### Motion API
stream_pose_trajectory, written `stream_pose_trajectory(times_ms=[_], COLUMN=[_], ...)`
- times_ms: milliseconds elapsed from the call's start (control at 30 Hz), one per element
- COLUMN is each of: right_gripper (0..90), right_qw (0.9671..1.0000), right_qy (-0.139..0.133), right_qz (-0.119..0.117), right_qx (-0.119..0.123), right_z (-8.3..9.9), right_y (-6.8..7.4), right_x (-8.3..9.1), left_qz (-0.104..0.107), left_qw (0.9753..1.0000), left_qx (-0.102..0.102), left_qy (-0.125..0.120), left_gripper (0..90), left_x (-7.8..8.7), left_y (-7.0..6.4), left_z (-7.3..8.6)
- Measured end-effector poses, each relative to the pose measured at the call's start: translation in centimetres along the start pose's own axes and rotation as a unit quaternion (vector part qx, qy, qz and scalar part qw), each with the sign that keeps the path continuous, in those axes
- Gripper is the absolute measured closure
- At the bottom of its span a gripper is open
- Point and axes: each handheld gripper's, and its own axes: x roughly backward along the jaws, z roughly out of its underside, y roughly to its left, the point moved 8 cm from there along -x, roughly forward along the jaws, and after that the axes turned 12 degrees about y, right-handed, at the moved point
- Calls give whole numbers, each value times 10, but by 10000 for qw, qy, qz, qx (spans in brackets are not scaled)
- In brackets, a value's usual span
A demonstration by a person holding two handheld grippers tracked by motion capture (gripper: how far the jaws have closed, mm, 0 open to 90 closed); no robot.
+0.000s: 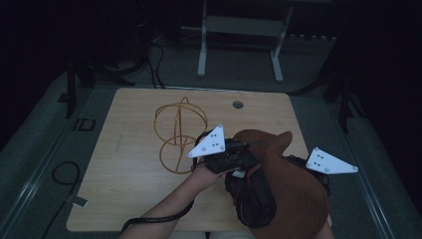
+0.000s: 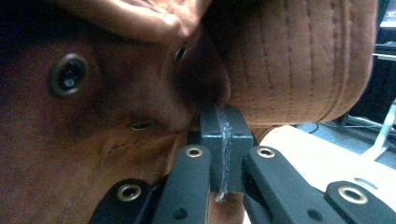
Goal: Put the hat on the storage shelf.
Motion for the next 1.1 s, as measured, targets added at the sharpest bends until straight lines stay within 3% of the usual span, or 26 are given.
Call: stream_pose_trajectory(times_ms=[233,333,400,467,533,600,733,867,1100], right_gripper=[898,899,899,899,899,900,900,899,899], right_qw=[10000,9999,9997,9996,9995,9993,9989,9980,9955], right_qy=[-62,-103,-173,-191,-247,-292,-371,-514,-741], right_qz=[58,76,94,146,103,100,93,137,213], right_qx=[-28,-94,-145,-139,-165,-223,-258,-340,-544], right_z=[-2,-3,-5,-6,-7,-8,-12,-17,-26], right_y=[-1,-4,-6,-7,-7,-9,-11,-15,-28], right_x=[5,9,13,15,16,17,20,25,32], left_qz=[10,-93,-44,-150,-299,-343,-598,-867,-1309], left_qw=[10000,9999,10000,9997,9994,9994,9981,9959,9906], left_qx=[-25,51,-53,-153,-171,-47,16,-12,184], left_qy=[-28,-8,33,69,91,78,161,271,358], left_gripper=[819,680,718,722,660,555,490,431,366], left_x=[3,5,6,5,5,6,10,17,44], left_y=[0,2,0,-1,0,3,8,11,20], left_z=[-3,-4,-4,-5,-6,-6,-4,-5,-7])
